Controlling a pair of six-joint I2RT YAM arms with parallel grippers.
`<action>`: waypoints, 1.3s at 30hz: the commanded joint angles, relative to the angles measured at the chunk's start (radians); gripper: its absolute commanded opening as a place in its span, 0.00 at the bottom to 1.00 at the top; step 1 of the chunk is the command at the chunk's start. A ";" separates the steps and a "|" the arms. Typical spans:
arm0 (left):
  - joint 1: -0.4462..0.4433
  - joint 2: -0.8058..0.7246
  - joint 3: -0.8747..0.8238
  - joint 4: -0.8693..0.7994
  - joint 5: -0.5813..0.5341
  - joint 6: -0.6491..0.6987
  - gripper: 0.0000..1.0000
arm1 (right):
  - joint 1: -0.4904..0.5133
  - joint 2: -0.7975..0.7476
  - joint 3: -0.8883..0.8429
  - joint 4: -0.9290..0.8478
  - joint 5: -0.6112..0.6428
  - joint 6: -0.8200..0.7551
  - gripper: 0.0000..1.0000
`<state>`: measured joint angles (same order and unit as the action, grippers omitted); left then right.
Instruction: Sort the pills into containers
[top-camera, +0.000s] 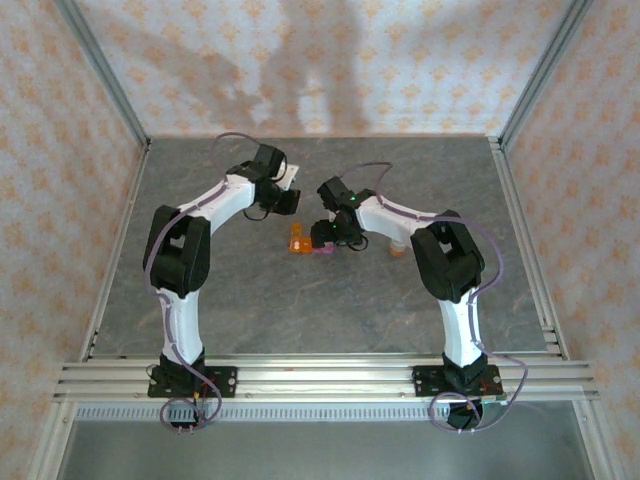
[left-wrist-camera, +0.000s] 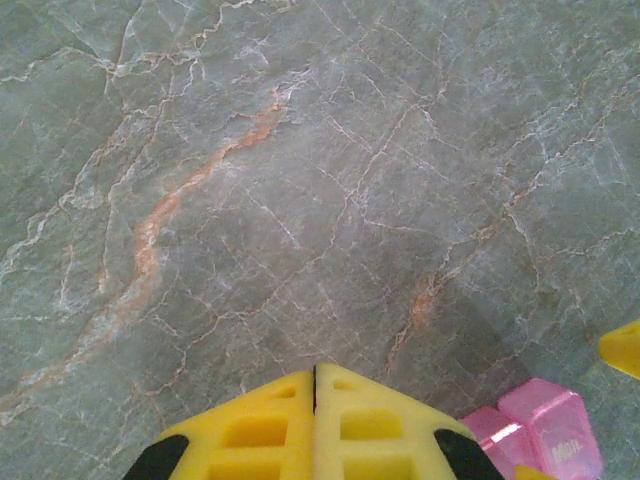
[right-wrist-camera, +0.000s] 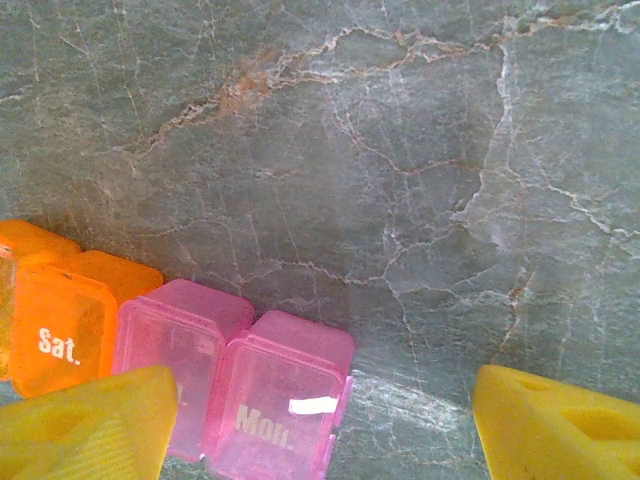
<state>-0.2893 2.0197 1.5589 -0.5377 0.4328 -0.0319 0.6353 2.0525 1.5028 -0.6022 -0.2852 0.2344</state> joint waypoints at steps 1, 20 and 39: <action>-0.012 0.029 0.040 -0.049 -0.019 0.017 0.00 | 0.005 0.020 0.010 -0.015 0.035 0.011 0.77; -0.039 0.047 0.058 -0.159 0.008 0.061 0.00 | 0.006 0.024 0.016 -0.017 0.049 0.022 0.76; -0.065 -0.016 0.024 -0.215 0.048 0.070 0.00 | 0.006 0.035 0.025 -0.019 0.056 0.036 0.76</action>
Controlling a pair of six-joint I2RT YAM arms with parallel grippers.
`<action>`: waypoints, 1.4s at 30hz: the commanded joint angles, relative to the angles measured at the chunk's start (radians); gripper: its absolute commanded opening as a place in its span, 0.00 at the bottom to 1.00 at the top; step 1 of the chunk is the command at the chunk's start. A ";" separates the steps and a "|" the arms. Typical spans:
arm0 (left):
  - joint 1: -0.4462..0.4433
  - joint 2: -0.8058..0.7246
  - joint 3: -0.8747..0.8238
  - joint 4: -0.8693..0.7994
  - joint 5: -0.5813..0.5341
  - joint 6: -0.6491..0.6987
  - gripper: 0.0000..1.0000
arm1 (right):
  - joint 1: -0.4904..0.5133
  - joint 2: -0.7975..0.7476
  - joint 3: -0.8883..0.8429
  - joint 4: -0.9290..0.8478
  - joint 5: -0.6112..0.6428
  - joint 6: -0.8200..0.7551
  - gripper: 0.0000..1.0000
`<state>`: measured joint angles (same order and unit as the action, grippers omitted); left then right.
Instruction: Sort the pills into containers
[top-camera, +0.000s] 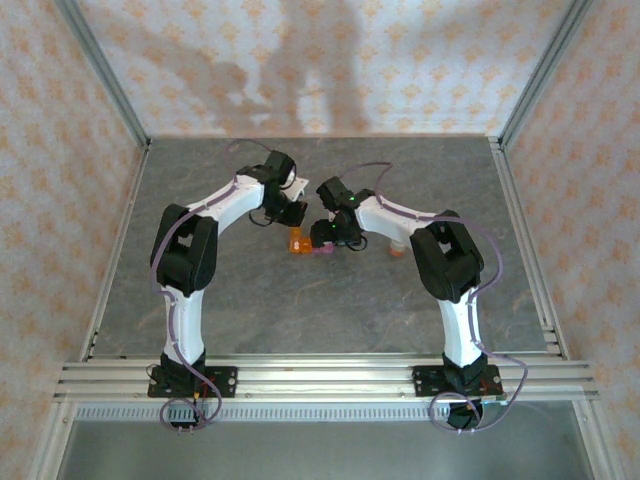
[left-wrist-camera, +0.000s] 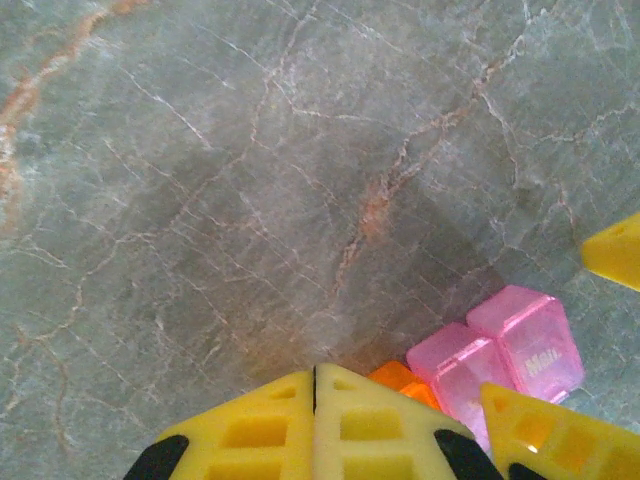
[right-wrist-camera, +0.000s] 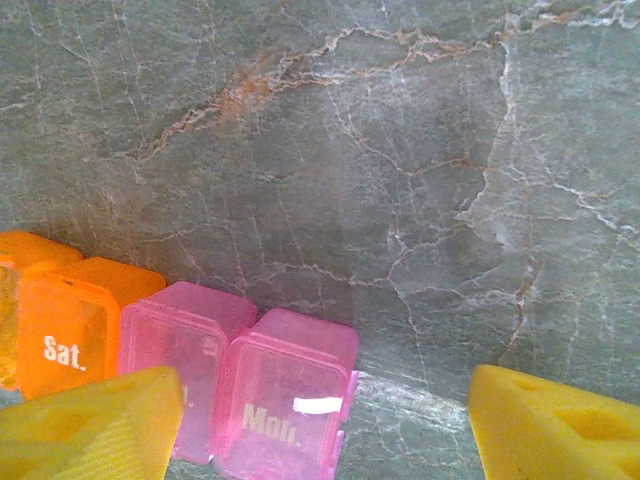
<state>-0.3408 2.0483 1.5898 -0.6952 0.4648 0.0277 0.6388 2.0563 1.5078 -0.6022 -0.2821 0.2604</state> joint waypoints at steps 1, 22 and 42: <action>-0.016 -0.049 -0.012 -0.058 0.014 0.008 0.00 | 0.002 0.031 0.020 -0.019 0.054 0.010 0.75; -0.029 -0.166 -0.186 -0.007 -0.008 -0.029 0.00 | 0.001 0.037 0.021 -0.019 0.061 0.016 0.75; -0.043 -0.114 -0.230 0.011 -0.010 -0.040 0.00 | 0.001 0.048 0.023 -0.018 0.058 0.025 0.75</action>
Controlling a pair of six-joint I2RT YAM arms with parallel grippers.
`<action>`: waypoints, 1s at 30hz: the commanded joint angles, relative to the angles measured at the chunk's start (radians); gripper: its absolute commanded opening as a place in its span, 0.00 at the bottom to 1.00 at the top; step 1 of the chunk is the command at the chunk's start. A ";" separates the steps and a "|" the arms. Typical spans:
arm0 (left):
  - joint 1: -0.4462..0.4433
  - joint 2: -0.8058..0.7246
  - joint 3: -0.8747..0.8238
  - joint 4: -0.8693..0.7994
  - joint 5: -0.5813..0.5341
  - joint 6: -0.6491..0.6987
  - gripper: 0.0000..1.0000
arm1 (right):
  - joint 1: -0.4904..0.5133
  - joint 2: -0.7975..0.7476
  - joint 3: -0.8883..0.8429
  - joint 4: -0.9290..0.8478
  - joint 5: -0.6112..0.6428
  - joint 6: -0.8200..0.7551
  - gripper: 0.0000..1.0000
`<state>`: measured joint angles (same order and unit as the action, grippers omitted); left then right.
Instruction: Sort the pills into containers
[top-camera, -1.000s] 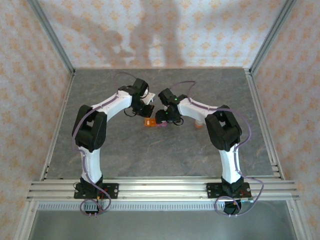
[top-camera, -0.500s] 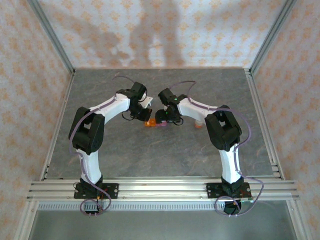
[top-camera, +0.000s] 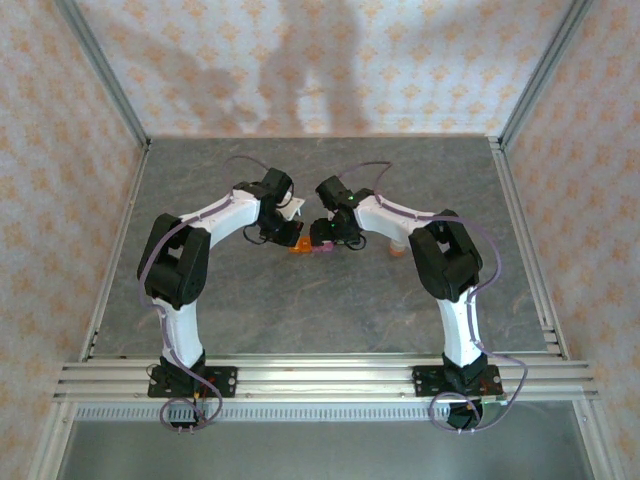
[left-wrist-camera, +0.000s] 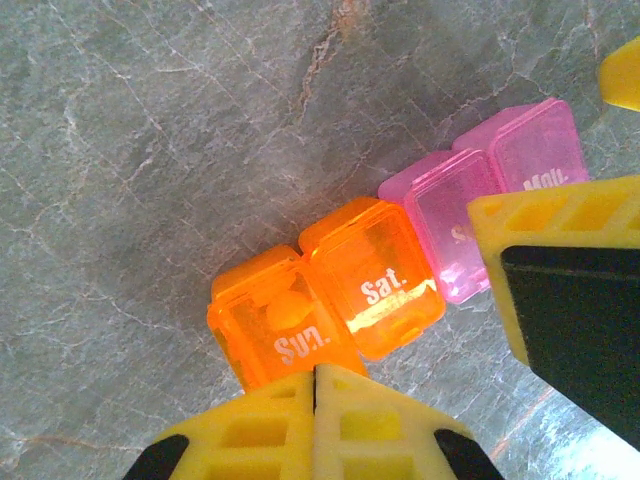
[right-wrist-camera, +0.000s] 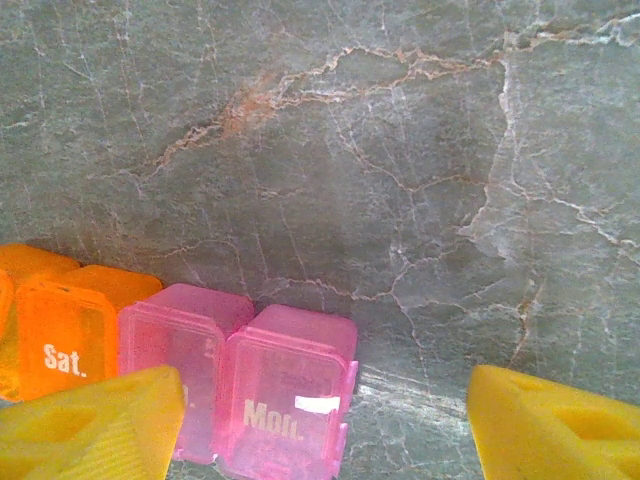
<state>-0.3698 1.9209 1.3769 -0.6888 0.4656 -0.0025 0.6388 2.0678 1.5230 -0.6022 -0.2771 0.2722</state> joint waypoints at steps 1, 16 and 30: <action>-0.014 0.016 -0.019 0.007 -0.013 -0.011 0.00 | 0.001 0.037 0.007 -0.016 0.052 0.014 0.75; -0.018 0.066 -0.045 0.032 -0.025 -0.024 0.00 | 0.000 0.037 0.002 -0.010 0.047 0.019 0.75; -0.018 0.077 -0.114 0.097 -0.033 -0.068 0.00 | -0.006 0.049 0.004 -0.001 0.035 0.031 0.74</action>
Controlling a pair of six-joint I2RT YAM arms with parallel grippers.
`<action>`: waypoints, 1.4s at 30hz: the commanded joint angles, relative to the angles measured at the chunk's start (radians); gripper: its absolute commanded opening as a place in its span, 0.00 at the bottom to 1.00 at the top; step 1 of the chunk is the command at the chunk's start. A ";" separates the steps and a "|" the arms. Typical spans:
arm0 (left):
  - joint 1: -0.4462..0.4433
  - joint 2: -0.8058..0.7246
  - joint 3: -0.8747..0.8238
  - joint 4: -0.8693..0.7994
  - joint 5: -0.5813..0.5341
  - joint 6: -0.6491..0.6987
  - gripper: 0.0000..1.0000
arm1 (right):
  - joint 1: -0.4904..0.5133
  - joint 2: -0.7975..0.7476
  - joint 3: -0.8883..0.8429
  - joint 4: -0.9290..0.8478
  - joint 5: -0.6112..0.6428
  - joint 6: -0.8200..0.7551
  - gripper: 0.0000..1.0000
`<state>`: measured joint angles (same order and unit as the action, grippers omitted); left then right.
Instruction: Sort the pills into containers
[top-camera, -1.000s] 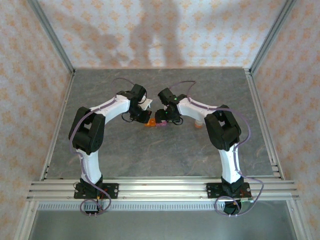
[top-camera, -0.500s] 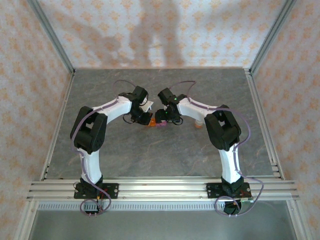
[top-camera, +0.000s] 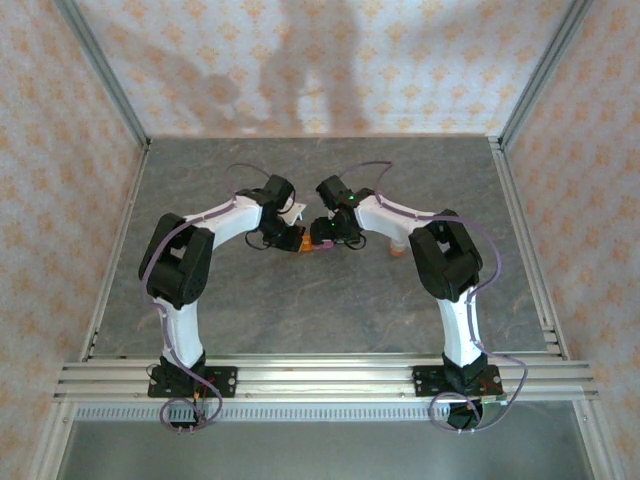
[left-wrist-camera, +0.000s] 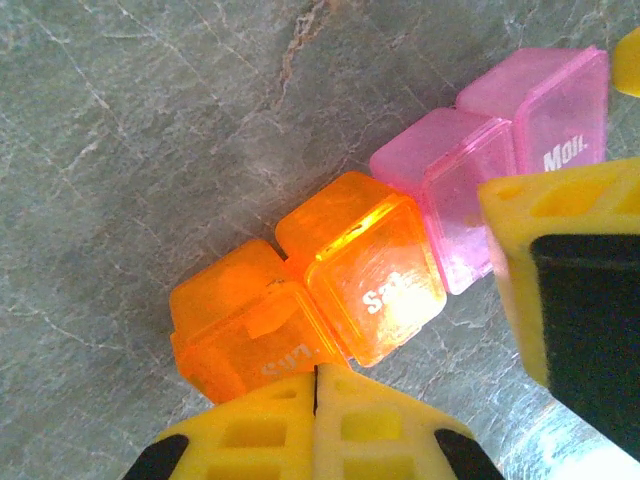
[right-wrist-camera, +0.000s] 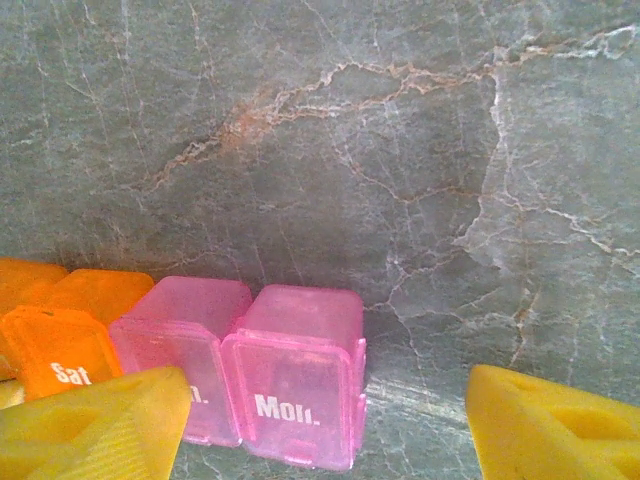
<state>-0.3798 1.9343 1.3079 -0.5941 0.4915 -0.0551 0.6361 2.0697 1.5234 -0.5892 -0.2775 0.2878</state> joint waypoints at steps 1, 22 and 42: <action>-0.008 0.060 -0.034 -0.006 -0.063 -0.011 0.00 | -0.003 0.049 0.006 -0.016 0.034 0.017 0.74; 0.024 -0.180 0.058 0.089 -0.155 -0.080 0.18 | -0.059 0.037 0.131 -0.064 -0.016 0.027 0.74; 0.072 -0.666 -0.241 0.522 -0.353 -0.095 1.00 | -0.203 -0.438 0.115 -0.071 0.133 -0.014 0.99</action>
<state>-0.3191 1.3163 1.1110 -0.1688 0.2428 -0.1780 0.4519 1.7130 1.6634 -0.6510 -0.2489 0.2932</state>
